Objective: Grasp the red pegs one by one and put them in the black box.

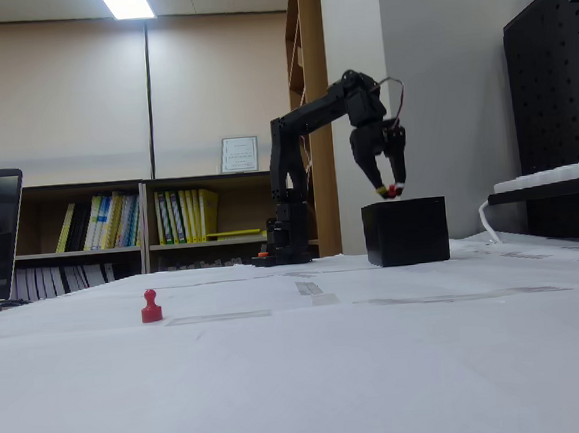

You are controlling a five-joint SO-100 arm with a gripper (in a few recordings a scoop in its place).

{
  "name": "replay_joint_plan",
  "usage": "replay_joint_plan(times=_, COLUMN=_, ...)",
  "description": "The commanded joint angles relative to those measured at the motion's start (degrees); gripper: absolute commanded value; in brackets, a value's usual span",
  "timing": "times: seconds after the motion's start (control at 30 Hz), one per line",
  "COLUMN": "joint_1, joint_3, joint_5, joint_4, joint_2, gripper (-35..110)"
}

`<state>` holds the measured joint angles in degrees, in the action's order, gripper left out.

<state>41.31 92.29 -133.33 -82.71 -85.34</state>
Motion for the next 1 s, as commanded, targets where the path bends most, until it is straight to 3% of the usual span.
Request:
replay_joint_plan(times=0.0, joint_1=0.7, joint_3=-1.4, joint_5=0.0, joint_4=2.0, joint_2=3.1, gripper=0)
replay_joint_plan(times=0.2, joint_1=-1.7, joint_3=-1.6, joint_5=1.8, joint_4=2.3, joint_2=3.3, gripper=27)
replay_joint_plan(times=0.4, joint_1=-8.8, joint_3=5.9, joint_5=2.9, joint_4=1.8, joint_2=10.6, gripper=32)
replay_joint_plan(times=0.57, joint_1=-24.5, joint_3=6.1, joint_5=11.0, joint_4=7.8, joint_2=16.5, gripper=32)
replay_joint_plan(times=0.77, joint_1=-45.3, joint_3=-12.2, joint_5=25.8, joint_4=30.2, joint_2=13.2, gripper=32)
replay_joint_plan(times=0.97, joint_1=-55.3, joint_3=-23.6, joint_5=39.6, joint_4=55.5, joint_2=0.3, gripper=31)
